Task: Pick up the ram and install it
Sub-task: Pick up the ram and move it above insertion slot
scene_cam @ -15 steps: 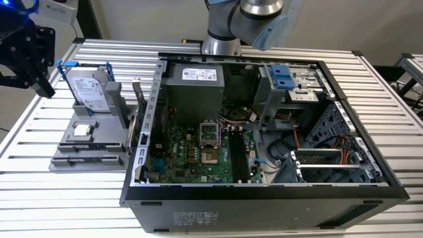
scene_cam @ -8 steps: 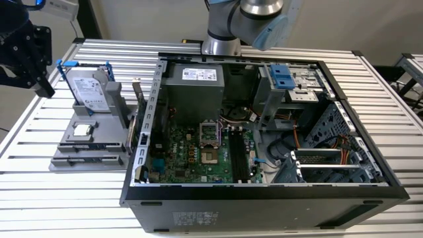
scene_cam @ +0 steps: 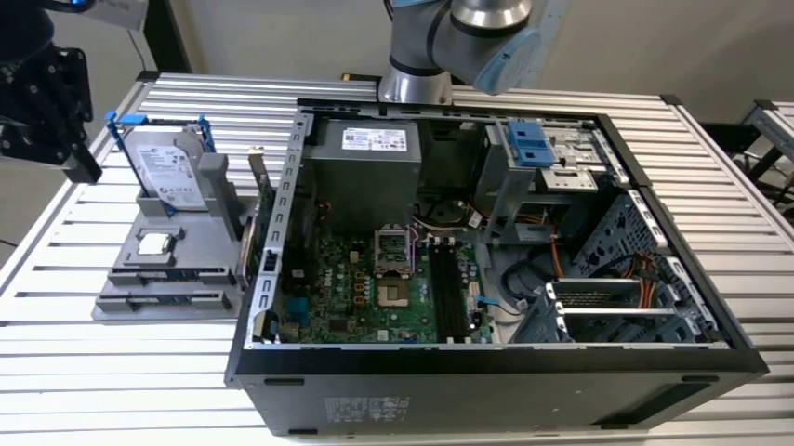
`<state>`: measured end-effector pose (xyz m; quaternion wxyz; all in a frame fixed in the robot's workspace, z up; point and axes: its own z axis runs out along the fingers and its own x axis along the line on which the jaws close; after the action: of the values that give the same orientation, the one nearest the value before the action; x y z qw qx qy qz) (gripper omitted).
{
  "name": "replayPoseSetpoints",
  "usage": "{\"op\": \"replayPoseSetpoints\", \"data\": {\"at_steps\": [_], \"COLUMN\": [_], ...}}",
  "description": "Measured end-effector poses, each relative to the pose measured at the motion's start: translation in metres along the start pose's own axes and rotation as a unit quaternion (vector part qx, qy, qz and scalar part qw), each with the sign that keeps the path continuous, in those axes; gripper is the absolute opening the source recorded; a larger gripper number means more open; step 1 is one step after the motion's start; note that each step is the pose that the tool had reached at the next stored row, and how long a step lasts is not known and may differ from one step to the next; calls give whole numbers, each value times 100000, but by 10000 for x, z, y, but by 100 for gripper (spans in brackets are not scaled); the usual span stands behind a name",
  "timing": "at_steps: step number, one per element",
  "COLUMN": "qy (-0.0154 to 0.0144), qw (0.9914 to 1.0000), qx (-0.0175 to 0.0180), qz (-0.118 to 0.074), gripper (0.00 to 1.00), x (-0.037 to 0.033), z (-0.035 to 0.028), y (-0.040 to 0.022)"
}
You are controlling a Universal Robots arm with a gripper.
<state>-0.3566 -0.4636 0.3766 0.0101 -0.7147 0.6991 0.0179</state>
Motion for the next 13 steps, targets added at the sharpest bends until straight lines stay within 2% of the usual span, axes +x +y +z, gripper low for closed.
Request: {"op": "replayPoseSetpoints", "data": {"at_steps": [4,9,10,13], "qy": [38,82,83,95], "qw": [99933,99710,99681,99688], "qx": [-107,-258,-259,-225], "qz": [-3649,-7610,-7979,-7892], "gripper": [0,0,0,0], "x": [0,0,0,1], "z": [1,5,5,6], "y": [0,0,0,0]}}
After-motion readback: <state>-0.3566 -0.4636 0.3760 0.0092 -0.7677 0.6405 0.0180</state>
